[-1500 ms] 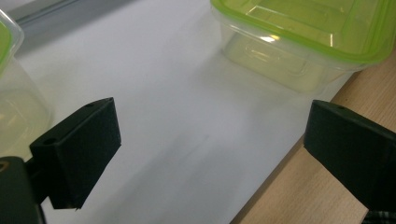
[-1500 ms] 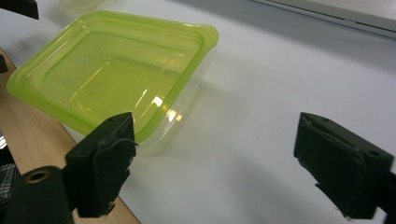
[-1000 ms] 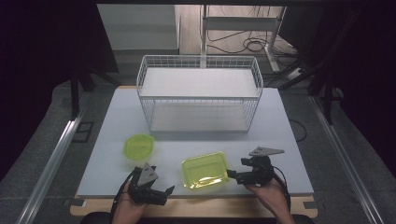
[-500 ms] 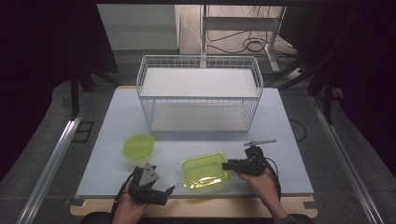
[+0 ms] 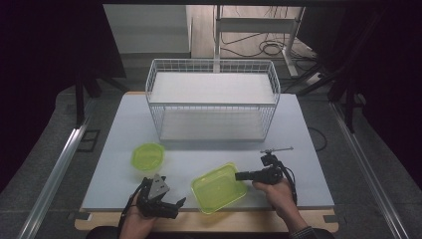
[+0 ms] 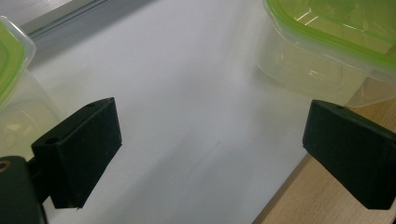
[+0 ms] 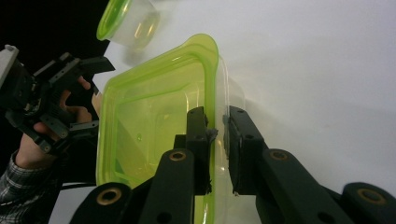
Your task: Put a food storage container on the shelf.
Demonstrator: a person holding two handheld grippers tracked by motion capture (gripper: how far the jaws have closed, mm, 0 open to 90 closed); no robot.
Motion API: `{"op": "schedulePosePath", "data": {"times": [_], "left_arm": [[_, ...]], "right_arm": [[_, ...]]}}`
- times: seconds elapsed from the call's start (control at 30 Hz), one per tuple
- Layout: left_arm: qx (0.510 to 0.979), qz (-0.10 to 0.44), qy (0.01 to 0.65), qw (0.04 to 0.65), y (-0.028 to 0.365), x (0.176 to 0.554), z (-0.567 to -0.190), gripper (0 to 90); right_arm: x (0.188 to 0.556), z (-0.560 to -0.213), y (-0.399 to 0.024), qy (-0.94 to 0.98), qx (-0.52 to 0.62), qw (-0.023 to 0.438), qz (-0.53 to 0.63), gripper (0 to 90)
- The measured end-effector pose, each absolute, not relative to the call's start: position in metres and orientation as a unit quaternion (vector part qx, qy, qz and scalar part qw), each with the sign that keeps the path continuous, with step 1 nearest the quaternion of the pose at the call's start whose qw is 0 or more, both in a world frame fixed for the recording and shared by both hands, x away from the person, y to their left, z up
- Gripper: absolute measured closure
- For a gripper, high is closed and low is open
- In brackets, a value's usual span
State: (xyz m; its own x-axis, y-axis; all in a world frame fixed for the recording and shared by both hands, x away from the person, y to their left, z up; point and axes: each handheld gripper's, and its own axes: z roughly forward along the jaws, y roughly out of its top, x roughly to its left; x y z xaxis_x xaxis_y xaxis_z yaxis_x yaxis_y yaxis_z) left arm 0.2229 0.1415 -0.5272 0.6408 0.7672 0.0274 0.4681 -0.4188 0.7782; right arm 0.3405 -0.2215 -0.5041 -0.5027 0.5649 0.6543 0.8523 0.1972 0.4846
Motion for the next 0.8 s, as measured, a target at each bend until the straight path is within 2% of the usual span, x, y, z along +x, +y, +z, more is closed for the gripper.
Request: {"op": "schedulePosePath", "data": {"times": [0.8], "left_arm": [[0.817,0.199,0.385,0.38,0.145,0.224,-0.528,4.1]], "right_arm": [[0.348,-0.468,-0.246,-0.711,-0.48,0.149,-0.491,79.6]]}}
